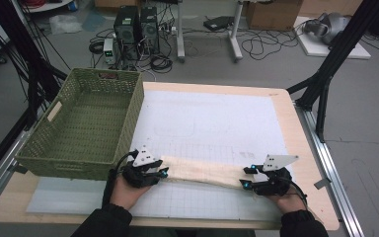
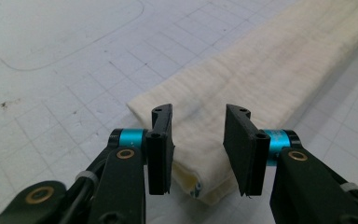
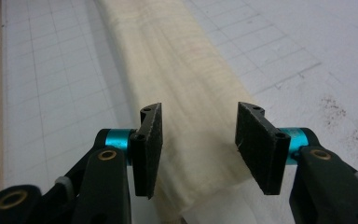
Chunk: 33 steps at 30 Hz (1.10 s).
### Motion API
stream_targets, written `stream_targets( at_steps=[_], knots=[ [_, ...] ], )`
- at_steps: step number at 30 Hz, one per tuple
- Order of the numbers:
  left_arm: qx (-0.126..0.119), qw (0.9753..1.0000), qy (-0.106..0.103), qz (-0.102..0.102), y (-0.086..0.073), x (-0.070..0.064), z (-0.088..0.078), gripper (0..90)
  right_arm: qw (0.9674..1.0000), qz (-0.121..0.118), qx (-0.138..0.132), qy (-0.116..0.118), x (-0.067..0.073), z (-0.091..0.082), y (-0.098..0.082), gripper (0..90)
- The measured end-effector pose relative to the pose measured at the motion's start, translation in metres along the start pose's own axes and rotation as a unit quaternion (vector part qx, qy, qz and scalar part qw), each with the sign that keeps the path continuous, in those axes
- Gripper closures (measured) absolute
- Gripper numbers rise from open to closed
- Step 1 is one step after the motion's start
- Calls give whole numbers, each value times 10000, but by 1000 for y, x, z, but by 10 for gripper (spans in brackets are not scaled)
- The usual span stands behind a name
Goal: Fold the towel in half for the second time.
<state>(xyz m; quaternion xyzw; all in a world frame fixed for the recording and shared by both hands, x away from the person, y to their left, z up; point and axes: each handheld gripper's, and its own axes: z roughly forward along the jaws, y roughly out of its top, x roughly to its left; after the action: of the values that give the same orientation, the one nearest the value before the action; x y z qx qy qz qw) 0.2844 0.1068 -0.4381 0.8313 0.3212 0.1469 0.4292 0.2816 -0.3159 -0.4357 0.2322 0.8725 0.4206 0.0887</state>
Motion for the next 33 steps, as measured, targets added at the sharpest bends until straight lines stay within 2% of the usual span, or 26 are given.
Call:
stream_targets(
  at_steps=[5,9,13,17,28,33],
  knots=[
    [242,9997,-24,2,-2,0,4,621,9997,19,242,-52,-2,3,-3,511],
    [215,9998,-2,6,-2,-1,4,615,9996,7,275,-61,-2,3,-4,512],
    [83,10000,-17,-52,-1,-1,0,604,9998,124,159,9,-3,2,-4,487],
    [-26,10000,-35,-87,1,-1,-3,571,9995,287,-153,-40,-3,-2,-2,460],
    [-120,9997,-103,-203,1,3,-5,536,9989,320,-232,-259,-5,-3,0,450],
    [-142,9996,-108,-221,0,5,-7,533,9984,413,-239,-316,-6,-3,2,451]
  ],
)
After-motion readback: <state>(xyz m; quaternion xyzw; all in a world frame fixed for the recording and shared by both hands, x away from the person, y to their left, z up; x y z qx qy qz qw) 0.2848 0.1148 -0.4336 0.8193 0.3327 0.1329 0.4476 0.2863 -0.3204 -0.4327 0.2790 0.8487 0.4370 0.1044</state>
